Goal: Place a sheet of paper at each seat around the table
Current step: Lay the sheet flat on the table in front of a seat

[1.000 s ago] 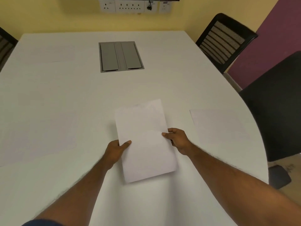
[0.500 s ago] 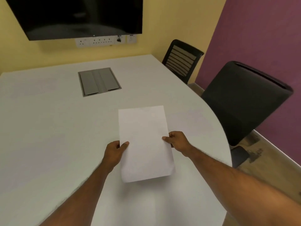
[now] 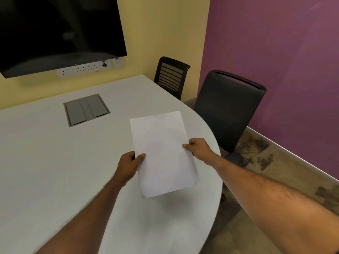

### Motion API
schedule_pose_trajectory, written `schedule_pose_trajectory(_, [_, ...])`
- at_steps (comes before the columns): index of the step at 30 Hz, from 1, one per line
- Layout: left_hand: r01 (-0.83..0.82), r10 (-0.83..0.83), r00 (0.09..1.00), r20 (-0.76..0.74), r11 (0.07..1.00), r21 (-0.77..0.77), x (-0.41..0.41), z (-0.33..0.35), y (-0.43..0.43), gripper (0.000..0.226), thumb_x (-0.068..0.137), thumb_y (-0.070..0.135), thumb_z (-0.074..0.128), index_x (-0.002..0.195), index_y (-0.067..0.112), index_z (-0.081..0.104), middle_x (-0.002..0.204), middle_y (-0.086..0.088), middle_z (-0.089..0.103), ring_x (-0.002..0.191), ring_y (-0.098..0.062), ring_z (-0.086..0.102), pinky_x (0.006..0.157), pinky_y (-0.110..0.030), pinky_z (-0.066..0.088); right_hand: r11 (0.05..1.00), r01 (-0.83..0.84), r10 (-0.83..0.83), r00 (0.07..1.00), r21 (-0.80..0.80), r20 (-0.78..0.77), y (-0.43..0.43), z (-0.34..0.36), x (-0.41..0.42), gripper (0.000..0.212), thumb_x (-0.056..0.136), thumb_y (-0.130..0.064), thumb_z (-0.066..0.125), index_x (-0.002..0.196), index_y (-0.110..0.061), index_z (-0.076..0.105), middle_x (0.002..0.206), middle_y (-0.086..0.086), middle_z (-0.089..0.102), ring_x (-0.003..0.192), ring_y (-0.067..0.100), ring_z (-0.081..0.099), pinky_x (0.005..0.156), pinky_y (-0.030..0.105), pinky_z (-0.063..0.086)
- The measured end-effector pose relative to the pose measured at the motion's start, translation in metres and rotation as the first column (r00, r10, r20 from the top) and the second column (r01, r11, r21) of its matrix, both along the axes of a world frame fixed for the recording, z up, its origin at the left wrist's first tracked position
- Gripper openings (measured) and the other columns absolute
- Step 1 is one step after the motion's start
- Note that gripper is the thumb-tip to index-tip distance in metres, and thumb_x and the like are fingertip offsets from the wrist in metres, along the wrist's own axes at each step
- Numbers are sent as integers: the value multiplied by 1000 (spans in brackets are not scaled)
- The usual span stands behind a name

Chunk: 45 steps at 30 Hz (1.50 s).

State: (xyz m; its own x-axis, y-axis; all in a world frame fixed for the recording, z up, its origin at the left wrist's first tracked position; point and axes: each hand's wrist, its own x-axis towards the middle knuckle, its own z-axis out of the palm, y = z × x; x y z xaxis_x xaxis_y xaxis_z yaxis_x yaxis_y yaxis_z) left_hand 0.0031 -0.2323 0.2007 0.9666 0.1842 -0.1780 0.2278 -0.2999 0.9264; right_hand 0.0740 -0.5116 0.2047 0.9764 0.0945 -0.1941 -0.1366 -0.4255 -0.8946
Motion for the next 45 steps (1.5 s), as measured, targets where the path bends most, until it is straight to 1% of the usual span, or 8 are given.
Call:
schedule_pose_trajectory(6, [71, -71, 997, -9, 997, 34, -9, 20, -84, 31, 90, 29, 66, 73, 4, 59, 70, -3, 55, 64, -16, 49, 61, -28, 43, 999, 10, -7, 998, -36, 60, -88, 22, -2, 30, 88, -27, 69, 72, -5, 56, 70, 5, 52, 65, 17, 51, 63, 30, 43])
schedule_pose_trajectory(9, [53, -53, 998, 23, 999, 5, -9, 30, -129, 26, 91, 25, 64, 69, 12, 61, 68, 2, 58, 62, -15, 50, 61, -27, 43, 998, 5, 0, 996, -56, 87, -125, 31, 6, 38, 88, -28, 69, 82, 9, 62, 79, 16, 60, 73, 24, 58, 69, 38, 51])
schedule_pose_trajectory(12, [43, -43, 998, 34, 999, 6, -6, 33, -164, 26, 91, 24, 64, 67, 18, 60, 66, 5, 59, 60, -13, 51, 58, -25, 43, 997, -1, 10, 994, -76, 109, -153, 38, 17, 28, 88, -29, 69, 88, -1, 70, 94, 15, 68, 87, 28, 67, 82, 44, 56])
schedule_pose_trajectory(16, [9, -8, 999, 43, 1000, -9, 12, 41, -194, 23, 91, 23, 65, 69, 17, 63, 66, 5, 61, 59, -13, 52, 58, -25, 43, 998, 3, 7, 989, -70, 145, -182, 49, 44, 20, 88, -28, 69, 89, -8, 71, 95, 7, 70, 87, 22, 68, 80, 38, 57])
schedule_pose_trajectory(33, [-7, 4, 998, 62, 999, 45, 222, 35, -264, 24, 94, 27, 60, 83, 7, 69, 69, 3, 62, 60, -11, 52, 61, -25, 43, 991, -124, 128, 989, -50, 74, -260, 54, 257, 19, 90, -26, 67, 94, -8, 68, 98, 1, 70, 86, 13, 69, 70, 24, 53])
schedule_pose_trajectory(38, [-64, 62, 996, 61, 998, 28, 273, 46, -287, 25, 93, 28, 60, 87, 6, 70, 76, -1, 65, 62, -12, 53, 62, -26, 44, 987, -156, 157, 985, -21, 65, -279, 63, 318, 21, 90, -27, 68, 96, -7, 68, 100, 3, 71, 90, 18, 69, 82, 35, 56])
schedule_pose_trajectory(42, [-154, 153, 986, 67, 988, 13, 317, 52, -313, 32, 93, 28, 60, 90, -3, 67, 78, -6, 64, 63, -14, 53, 61, -26, 44, 975, -220, 221, 971, -21, 89, -293, 68, 371, 23, 90, -27, 67, 95, -4, 67, 99, 6, 70, 86, 17, 68, 72, 29, 52])
schedule_pose_trajectory(45, [-233, 233, 969, 78, 973, -9, 342, 55, -339, 34, 92, 30, 61, 93, -4, 66, 82, -7, 66, 67, -16, 55, 61, -27, 45, 963, -269, 267, 958, 0, 109, -307, 74, 412, 23, 91, -26, 67, 95, -4, 67, 99, 6, 70, 89, 20, 68, 79, 33, 56])
